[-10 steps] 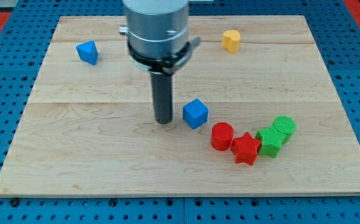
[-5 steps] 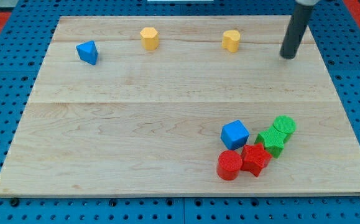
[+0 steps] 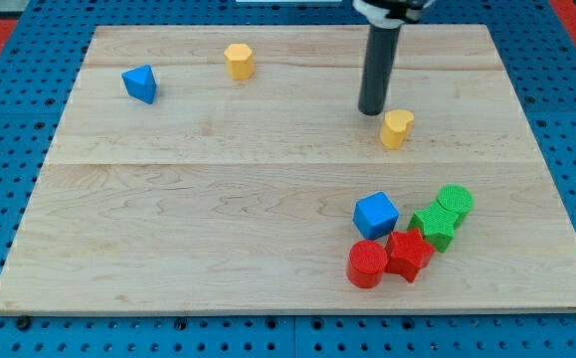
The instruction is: Move the yellow heart top right of the blue cube
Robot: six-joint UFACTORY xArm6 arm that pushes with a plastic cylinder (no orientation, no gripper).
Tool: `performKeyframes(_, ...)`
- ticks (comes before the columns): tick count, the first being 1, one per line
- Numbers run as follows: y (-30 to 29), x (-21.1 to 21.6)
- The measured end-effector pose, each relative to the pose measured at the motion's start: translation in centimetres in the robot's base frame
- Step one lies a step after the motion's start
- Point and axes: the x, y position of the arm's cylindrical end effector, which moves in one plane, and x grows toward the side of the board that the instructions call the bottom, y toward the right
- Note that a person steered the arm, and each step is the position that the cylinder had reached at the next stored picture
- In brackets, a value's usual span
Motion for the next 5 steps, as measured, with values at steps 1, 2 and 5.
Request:
performKeyframes(1,2.9,4.9)
performKeyframes(2,0.7,8.6)
performKeyframes(5,0.7,8.1)
